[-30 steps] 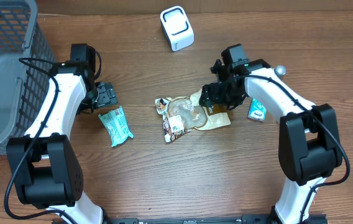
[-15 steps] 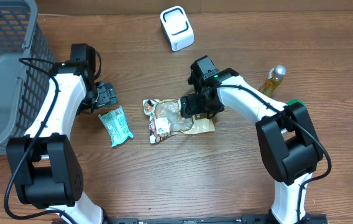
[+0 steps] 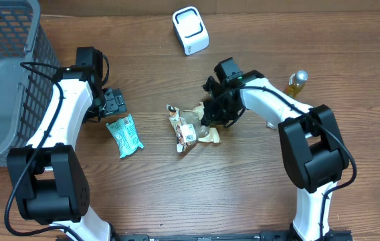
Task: Scan the item barcode
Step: 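Lift the snack pouch with the right gripper, then carry the snack pouch up to the white scanner, then swing the snack pouch right and set it down near the tub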
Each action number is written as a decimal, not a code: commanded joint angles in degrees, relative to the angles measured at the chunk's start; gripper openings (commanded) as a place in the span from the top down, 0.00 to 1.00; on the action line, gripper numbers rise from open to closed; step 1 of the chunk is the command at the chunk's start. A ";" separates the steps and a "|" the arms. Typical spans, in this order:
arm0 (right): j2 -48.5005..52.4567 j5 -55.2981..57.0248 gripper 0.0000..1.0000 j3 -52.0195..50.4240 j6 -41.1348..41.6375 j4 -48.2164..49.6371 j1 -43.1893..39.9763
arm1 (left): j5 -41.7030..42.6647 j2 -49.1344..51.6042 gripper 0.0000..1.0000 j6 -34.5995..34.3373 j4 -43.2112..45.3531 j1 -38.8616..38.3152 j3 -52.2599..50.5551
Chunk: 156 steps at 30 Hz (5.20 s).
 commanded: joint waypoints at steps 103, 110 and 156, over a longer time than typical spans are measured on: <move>-12.04 56.46 0.96 16.11 -6.36 22.97 3.63 | -0.35 -1.62 0.00 0.85 -0.15 -0.13 -0.15; -5.46 81.46 0.96 16.11 -11.02 44.85 9.75 | -0.35 -1.62 0.00 0.85 -0.15 -0.17 -0.15; -4.90 73.48 0.96 16.61 -24.94 23.93 11.19 | -0.35 -1.62 0.01 0.85 -0.13 -0.17 -0.15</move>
